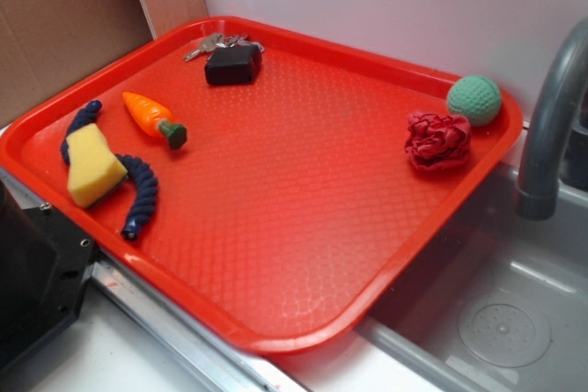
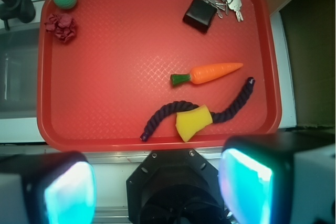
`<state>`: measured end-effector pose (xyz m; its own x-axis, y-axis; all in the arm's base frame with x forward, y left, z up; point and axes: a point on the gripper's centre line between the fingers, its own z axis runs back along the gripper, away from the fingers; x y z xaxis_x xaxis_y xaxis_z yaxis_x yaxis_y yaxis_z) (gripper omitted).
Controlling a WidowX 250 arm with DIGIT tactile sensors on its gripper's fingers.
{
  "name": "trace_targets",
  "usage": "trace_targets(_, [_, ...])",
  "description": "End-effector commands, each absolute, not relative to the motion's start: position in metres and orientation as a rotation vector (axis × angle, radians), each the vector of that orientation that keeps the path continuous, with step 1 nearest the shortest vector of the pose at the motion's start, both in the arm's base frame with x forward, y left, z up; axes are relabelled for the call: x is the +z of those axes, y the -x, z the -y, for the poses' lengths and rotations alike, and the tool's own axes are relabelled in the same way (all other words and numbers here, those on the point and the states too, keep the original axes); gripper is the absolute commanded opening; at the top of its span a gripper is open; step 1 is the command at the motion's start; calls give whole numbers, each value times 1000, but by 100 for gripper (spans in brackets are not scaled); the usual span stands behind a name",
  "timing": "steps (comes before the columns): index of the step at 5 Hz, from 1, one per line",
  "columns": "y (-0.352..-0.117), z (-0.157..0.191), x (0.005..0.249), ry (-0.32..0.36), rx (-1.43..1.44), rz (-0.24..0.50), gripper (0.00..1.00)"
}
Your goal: Grab the black box.
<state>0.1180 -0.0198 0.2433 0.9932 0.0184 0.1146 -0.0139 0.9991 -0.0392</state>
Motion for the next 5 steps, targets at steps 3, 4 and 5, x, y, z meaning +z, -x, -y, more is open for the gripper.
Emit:
trace_targets(3, [-193, -52, 202, -86, -48, 74, 100])
trace_targets(4, [-219, -75, 184, -124, -109, 95, 100])
trace_targets(5, [-267, -100, 145, -87, -272, 180, 100])
